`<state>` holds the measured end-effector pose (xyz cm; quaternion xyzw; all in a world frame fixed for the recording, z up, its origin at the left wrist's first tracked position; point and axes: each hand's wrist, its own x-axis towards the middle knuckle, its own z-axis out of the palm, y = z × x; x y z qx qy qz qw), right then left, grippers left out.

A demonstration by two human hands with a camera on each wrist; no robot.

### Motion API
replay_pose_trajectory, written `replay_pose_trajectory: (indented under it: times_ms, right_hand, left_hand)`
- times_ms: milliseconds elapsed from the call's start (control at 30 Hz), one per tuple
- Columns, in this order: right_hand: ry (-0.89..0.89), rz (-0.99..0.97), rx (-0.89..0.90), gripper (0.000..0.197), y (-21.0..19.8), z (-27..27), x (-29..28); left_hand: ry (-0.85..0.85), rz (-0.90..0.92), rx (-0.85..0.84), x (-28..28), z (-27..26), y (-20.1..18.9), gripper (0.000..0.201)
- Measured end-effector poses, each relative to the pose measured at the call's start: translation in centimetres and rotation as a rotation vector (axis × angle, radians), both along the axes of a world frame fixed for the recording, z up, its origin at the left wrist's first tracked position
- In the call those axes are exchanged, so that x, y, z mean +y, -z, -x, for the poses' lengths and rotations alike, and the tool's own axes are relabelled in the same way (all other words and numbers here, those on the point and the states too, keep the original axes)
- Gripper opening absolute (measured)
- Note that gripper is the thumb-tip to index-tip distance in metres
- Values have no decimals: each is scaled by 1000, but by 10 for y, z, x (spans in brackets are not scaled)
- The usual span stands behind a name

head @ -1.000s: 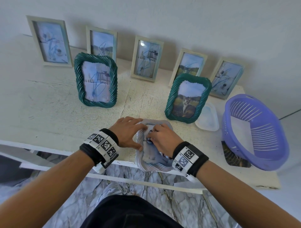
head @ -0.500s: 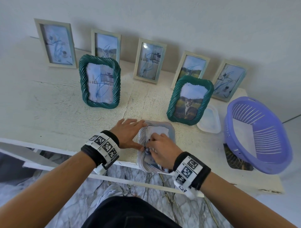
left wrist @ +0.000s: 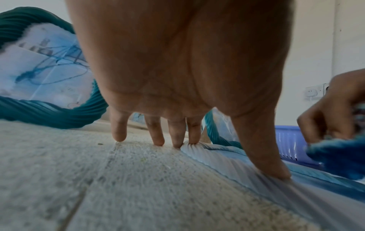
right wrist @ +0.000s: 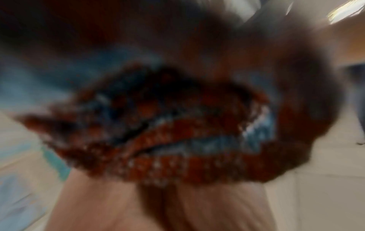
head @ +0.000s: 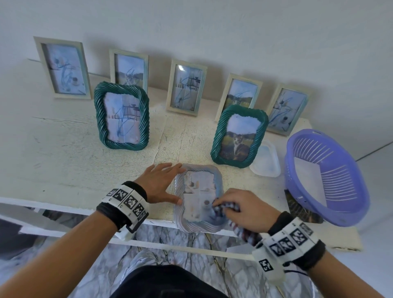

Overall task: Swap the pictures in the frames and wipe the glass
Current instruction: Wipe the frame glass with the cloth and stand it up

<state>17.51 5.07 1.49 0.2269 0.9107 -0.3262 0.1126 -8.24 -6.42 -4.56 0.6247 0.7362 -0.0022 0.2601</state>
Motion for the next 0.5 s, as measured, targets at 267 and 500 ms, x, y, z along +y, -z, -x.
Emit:
replay_pose_trajectory:
  times_ms: [267, 500]
  right_hand:
    - [466, -450, -16, 10, -9, -19, 80]
    - [603, -630, -155, 26, 17, 20, 129]
  left_hand:
    - [-20, 16, -13, 3, -1, 0, 104]
    - [-28, 34, -10, 2, -6, -4, 103]
